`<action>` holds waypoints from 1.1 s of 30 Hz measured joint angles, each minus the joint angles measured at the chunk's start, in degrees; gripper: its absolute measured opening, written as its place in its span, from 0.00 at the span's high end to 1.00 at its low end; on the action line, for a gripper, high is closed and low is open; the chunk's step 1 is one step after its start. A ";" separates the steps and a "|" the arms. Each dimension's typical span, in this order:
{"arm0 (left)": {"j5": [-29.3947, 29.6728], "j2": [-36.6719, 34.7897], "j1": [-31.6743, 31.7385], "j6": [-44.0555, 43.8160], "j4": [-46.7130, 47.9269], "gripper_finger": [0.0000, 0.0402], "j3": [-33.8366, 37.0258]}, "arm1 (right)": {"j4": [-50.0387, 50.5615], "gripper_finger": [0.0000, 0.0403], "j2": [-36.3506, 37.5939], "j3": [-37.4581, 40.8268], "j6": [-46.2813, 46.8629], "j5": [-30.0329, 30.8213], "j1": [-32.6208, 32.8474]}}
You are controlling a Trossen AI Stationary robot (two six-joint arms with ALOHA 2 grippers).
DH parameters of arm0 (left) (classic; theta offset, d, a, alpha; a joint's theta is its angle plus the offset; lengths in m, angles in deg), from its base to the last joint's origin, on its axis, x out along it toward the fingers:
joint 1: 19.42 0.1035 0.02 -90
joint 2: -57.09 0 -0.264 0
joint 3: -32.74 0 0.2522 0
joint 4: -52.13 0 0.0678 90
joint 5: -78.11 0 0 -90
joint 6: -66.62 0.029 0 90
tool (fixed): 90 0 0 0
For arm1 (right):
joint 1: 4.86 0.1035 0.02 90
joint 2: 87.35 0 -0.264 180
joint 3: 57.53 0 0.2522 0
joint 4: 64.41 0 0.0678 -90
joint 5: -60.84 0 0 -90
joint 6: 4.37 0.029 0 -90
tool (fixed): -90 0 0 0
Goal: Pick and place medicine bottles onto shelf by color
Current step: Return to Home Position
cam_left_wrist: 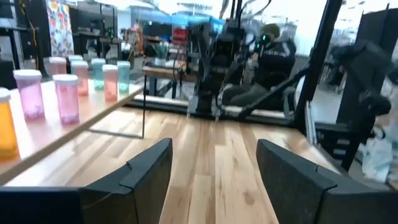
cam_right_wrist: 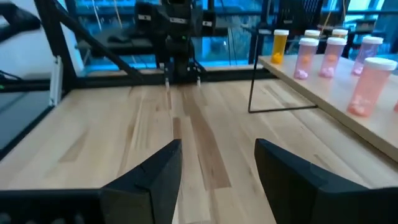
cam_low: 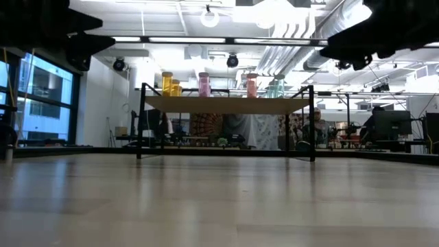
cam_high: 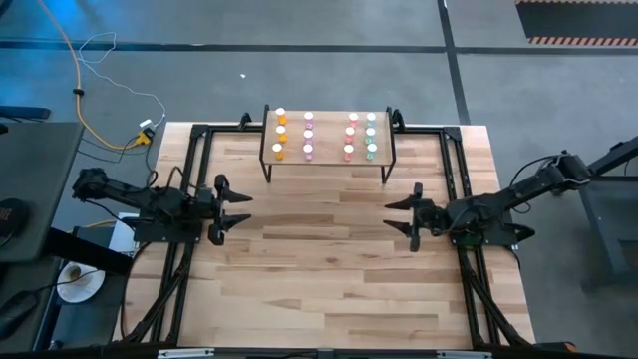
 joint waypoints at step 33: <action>4.37 -8.25 -0.07 13.22 -0.51 0.44 4.48 | 0.26 0.52 21.94 13.39 -1.68 5.84 0.36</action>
